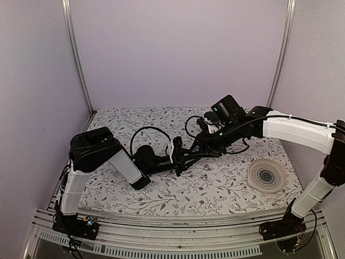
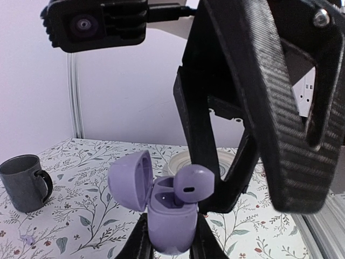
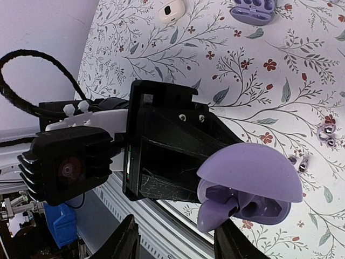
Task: Insert the wireless bluetooth earbuds into the charging case
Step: Adjust the left earbud in the left side groove of the charging case.
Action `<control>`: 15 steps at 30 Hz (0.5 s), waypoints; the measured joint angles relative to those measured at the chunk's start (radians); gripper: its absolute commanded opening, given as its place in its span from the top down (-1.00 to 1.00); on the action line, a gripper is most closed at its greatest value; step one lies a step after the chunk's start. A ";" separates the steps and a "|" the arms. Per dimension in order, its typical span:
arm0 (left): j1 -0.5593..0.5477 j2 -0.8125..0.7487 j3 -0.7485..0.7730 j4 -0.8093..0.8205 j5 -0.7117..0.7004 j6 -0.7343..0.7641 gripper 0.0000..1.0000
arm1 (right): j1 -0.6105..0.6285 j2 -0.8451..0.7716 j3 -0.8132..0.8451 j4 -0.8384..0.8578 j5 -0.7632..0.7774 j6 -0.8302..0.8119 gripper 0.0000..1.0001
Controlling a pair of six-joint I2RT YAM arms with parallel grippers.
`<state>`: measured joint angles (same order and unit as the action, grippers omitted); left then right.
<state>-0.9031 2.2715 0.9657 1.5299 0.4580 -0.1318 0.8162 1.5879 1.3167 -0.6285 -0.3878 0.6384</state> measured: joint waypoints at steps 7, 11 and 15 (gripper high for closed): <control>0.000 0.000 0.000 0.000 0.000 0.001 1.00 | 0.002 0.001 0.000 0.000 -0.004 0.002 0.03; -0.001 0.000 -0.009 0.000 0.000 0.007 1.00 | 0.002 0.005 0.001 0.000 -0.008 0.008 0.03; -0.002 0.000 -0.015 0.000 0.000 0.009 1.00 | 0.002 0.007 0.001 0.000 -0.011 0.012 0.04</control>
<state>-0.9054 2.2715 0.9508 1.5303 0.4580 -0.1230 0.8181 1.5951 1.3174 -0.6285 -0.3988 0.6506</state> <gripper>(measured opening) 0.197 0.483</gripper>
